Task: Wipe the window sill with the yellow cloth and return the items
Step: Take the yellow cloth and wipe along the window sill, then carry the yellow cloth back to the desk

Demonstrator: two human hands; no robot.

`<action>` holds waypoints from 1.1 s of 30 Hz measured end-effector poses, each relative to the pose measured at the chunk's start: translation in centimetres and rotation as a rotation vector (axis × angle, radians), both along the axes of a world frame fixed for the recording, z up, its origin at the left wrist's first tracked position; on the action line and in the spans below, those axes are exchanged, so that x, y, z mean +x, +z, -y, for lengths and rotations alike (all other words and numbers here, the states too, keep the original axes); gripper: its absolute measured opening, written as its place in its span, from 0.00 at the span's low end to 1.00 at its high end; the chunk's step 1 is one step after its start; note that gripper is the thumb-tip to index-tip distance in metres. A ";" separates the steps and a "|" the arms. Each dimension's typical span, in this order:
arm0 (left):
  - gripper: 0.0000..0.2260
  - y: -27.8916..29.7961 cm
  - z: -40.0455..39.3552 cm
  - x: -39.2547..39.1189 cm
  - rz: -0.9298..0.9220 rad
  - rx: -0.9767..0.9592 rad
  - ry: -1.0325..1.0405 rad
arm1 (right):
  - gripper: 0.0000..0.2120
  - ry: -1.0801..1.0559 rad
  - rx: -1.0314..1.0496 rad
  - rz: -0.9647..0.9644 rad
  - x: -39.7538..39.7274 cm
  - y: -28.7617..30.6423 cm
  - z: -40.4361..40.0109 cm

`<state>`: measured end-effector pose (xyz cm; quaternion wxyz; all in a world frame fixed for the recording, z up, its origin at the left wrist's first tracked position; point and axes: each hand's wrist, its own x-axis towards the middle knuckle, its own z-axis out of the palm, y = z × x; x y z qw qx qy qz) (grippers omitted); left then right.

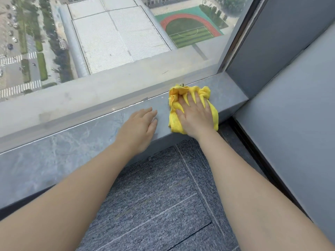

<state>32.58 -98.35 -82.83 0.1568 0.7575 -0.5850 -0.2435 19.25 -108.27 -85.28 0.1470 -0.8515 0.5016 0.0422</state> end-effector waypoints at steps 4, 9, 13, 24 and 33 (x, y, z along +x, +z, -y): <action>0.17 0.6 -2.3 -0.2 -0.143 -0.040 0.130 | 0.22 0.051 0.066 0.078 0.4 0.3 -4.1; 0.15 2.7 -6.2 1.0 -0.339 -0.099 0.258 | 0.21 -0.096 0.351 0.397 0.0 1.7 -10.1; 0.13 5.0 -9.7 3.1 -0.433 -0.068 0.317 | 0.14 -0.503 0.663 0.968 1.1 4.4 -13.2; 0.23 31.0 -14.6 6.4 -1.087 0.157 0.797 | 0.23 -0.755 1.306 1.404 8.2 34.1 -15.5; 0.14 55.5 -19.2 9.3 -1.410 -0.197 0.994 | 0.21 -0.482 1.484 1.189 14.4 59.5 -18.8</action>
